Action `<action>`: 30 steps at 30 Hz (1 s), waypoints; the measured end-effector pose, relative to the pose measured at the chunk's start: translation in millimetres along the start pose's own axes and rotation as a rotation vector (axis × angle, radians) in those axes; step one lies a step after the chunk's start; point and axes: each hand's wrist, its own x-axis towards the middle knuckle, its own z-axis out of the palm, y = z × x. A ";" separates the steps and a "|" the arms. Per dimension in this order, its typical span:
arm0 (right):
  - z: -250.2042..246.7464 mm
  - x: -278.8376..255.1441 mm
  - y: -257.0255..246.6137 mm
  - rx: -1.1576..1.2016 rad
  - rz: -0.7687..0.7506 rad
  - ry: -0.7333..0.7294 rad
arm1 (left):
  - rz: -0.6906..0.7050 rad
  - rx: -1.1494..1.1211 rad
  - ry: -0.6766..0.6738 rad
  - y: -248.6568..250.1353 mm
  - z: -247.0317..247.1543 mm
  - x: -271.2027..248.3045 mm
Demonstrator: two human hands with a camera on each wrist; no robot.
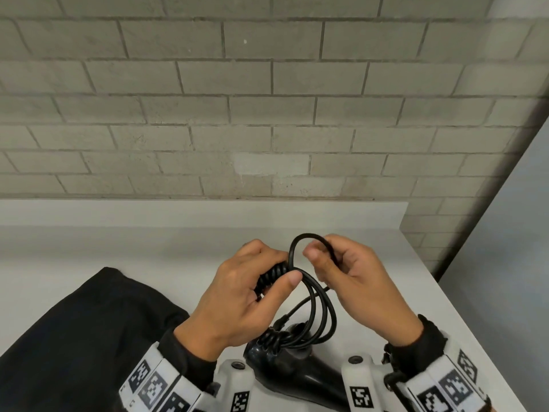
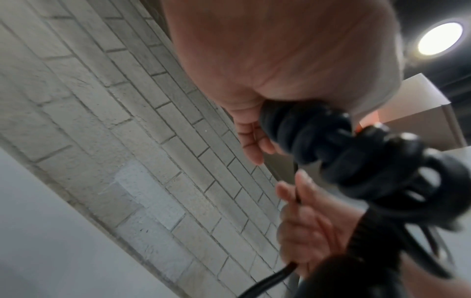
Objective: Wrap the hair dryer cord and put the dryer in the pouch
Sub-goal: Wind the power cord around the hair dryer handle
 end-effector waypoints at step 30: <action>4.2 -27.5 -11.5 0.774 0.346 0.151 | -0.059 -0.061 0.043 -6.6 4.9 -2.8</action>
